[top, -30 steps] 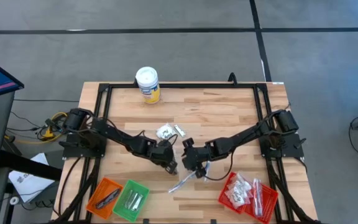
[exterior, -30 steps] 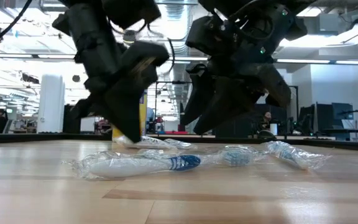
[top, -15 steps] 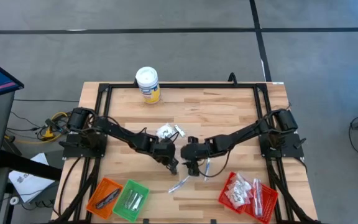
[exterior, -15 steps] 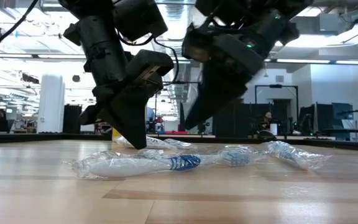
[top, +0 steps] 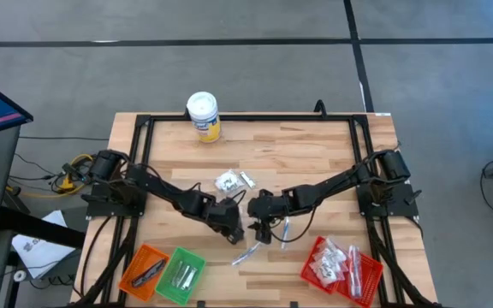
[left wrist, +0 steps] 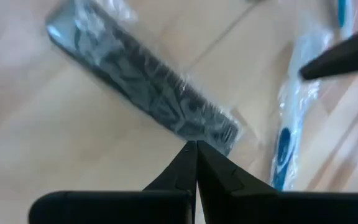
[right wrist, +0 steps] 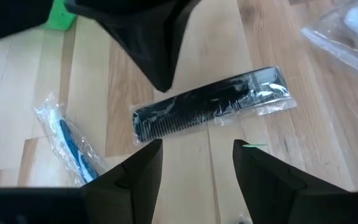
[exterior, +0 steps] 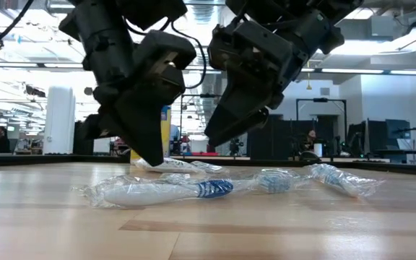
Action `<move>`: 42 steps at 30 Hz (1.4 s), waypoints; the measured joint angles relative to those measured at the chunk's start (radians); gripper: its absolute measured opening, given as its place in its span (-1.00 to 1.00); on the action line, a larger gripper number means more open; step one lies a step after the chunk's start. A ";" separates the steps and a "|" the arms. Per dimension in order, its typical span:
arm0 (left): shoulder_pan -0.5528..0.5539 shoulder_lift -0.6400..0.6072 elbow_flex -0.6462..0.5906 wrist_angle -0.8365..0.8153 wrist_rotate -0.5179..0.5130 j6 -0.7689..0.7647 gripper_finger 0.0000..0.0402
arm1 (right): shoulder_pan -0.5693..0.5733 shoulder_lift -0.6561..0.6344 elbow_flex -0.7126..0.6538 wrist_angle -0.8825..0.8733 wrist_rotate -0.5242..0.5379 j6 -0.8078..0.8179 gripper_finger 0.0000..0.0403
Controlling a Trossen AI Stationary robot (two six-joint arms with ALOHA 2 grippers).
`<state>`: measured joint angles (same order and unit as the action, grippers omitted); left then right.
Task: Pick & Place Travel size toiletries
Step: Put the black comb into the orange basket
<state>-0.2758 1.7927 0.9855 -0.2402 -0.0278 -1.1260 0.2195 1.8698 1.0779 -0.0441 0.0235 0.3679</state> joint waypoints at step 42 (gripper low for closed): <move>0.128 -0.013 0.002 0.198 -0.170 0.188 -1.00 | 0.016 -0.055 0.000 -0.187 -0.048 0.087 -0.26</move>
<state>-0.1481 1.7801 0.9871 -0.0425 -0.1981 -0.9382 0.2353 1.8149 1.0782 -0.2312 -0.0245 0.4545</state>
